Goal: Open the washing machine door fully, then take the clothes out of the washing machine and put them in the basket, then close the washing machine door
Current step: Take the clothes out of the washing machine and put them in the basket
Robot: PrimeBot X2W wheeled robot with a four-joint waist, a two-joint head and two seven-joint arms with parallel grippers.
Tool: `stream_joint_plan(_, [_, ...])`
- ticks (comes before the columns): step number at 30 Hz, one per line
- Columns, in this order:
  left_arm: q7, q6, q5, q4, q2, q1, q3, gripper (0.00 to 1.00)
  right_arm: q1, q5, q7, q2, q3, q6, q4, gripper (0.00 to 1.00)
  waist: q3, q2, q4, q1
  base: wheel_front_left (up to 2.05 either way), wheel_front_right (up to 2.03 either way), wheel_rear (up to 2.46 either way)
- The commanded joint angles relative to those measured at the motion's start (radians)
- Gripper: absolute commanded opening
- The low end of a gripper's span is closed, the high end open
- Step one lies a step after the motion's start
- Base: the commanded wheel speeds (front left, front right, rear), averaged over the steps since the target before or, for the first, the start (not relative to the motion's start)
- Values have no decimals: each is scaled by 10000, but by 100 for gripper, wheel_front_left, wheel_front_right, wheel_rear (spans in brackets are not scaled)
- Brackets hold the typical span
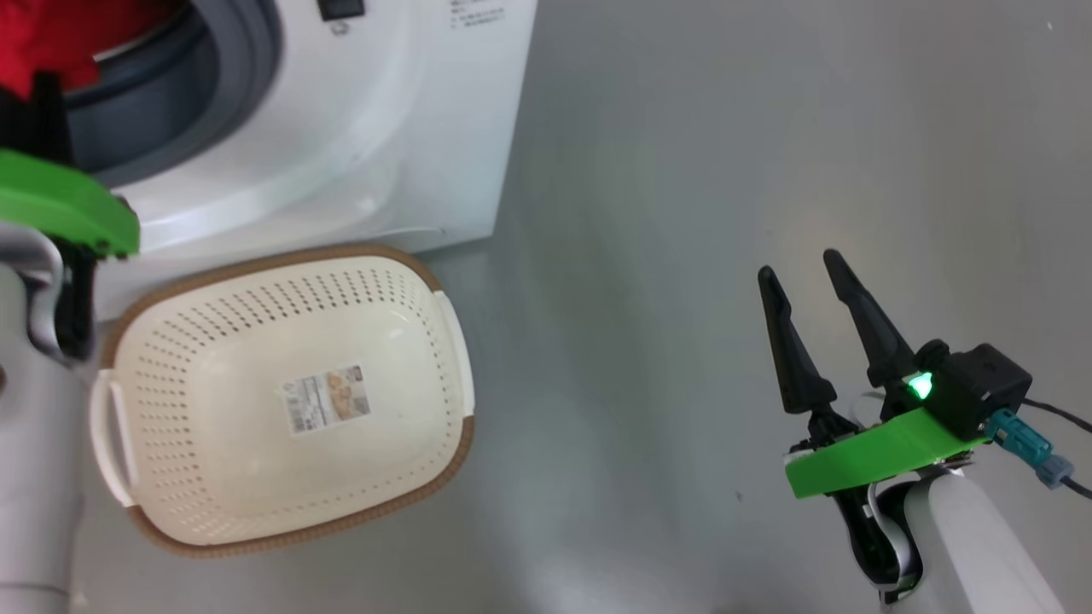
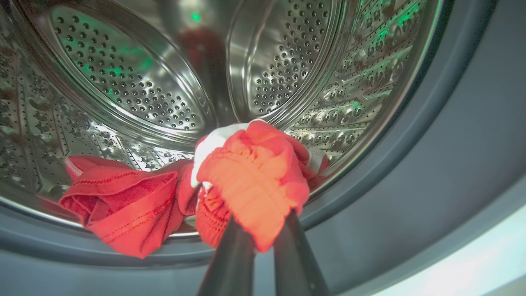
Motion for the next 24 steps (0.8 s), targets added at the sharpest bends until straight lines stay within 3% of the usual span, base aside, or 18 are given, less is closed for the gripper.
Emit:
stream_joint_plan(1, [-119, 29, 112, -503, 348, 300, 377, 0, 211, -106, -65, -13, 148, 48, -185, 100, -471, -1, 349, 0, 0, 0, 0])
stream_joint_plan(14, [-119, -177, 979, -3654, -645, 2478, 1894, 0, 729, -346, -65, -12, -236, 48, -92, 100, -1248, -1, 900, 0, 0, 0, 0])
stream_joint_plan(24, [-120, -247, 1307, -5789, -1208, 3415, 2312, 0, 874, -385, -65, -12, -310, 48, -111, 100, -1414, -1, 1147, 0, 0, 0, 0])
